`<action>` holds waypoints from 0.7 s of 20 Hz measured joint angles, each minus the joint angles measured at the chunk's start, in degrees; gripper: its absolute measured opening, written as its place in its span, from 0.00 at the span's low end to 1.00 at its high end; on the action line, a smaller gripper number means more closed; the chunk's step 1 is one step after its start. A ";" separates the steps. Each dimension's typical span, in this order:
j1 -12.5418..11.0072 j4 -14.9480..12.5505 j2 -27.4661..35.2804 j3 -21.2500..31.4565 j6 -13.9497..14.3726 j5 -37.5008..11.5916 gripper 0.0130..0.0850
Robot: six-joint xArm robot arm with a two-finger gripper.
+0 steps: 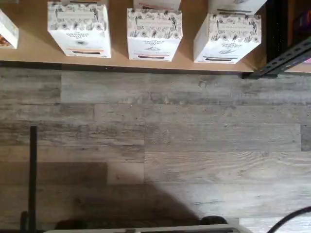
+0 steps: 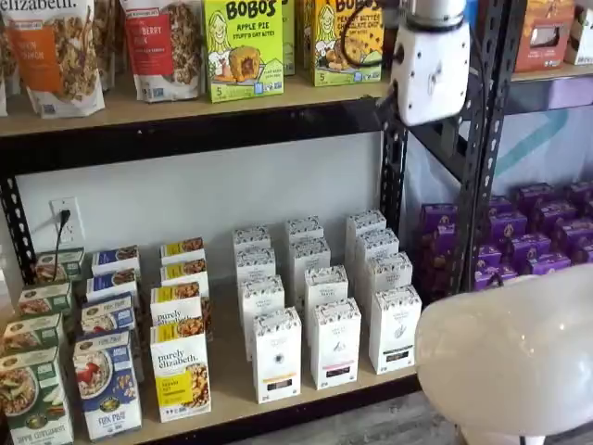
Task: Pick up the white box with a green strip in the middle, on the bottom shelf, the sixth box from the left
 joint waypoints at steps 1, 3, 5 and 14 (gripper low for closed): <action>-0.06 -0.34 -0.16 1.31 0.07 -1.19 1.00; -0.87 -0.20 -1.06 4.98 -0.30 -5.25 1.00; -1.69 0.12 -0.93 7.96 -0.89 -8.13 1.00; -5.56 0.28 5.04 21.29 -3.24 -26.76 1.00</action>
